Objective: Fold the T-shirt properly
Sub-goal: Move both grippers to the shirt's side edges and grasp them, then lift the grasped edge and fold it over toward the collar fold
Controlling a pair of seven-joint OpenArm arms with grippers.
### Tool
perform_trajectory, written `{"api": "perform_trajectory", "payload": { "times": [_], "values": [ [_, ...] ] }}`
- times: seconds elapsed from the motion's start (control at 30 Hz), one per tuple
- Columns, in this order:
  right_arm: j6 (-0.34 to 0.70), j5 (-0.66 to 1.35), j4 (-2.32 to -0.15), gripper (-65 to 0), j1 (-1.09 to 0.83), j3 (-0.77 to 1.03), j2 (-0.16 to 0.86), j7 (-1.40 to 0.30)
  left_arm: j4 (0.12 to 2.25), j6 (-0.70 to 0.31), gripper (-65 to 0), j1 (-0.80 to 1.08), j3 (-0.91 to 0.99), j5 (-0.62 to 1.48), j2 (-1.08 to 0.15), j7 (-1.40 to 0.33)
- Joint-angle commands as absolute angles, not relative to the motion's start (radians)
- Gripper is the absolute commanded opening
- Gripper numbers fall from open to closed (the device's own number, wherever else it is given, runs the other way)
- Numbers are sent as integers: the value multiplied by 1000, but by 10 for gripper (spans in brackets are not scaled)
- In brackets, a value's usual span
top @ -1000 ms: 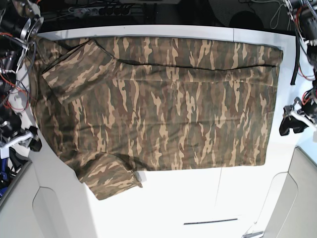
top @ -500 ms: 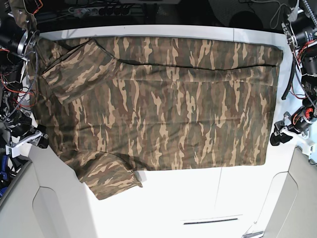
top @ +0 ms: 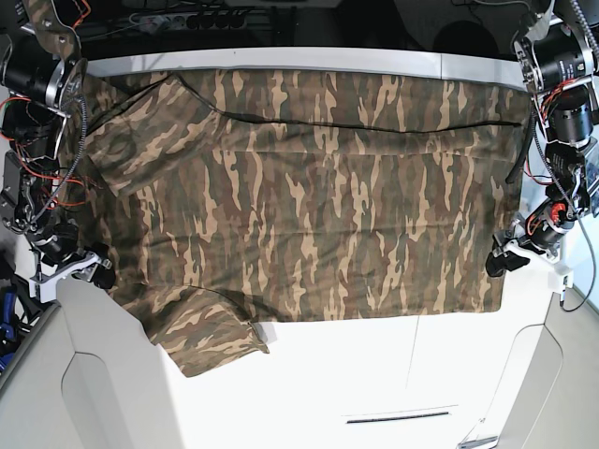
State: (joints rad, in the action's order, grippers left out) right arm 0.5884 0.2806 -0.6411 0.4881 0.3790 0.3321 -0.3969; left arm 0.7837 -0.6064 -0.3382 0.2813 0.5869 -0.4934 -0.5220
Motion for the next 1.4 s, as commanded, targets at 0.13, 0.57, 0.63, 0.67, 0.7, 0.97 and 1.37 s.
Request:
{"api": "perform_trajectory", "payload": {
  "times": [0.13, 0.57, 0.63, 0.67, 0.7, 0.97, 1.37],
  "values": [
    [591, 272, -646, -300, 503, 377, 331, -427, 796, -534, -211, -355, 282, 539, -524, -474],
    [592, 314, -646, -300, 504, 377, 310, -449, 796, -552, -212, -355, 282, 574, -487, -517],
    [592, 314, -646, -300, 504, 377, 303, -453, 796, -554, -212, -355, 282, 580, -473, -517],
    [593, 314, -646, -300, 504, 377, 300, -454, 796, -554, -212, -355, 282, 580, -466, -517],
    [599, 314, -646, -300, 504, 377, 296, -454, 796, -554, -216, -355, 282, 580, -460, -517],
    [603, 333, -647, -326, 504, 356, 280, -480, 796, -554, -249, -355, 282, 580, -448, -521],
    [603, 333, -651, -650, 504, 312, 283, -524, 796, -601, -650, -424, 282, 581, -450, -621]
  ]
}}
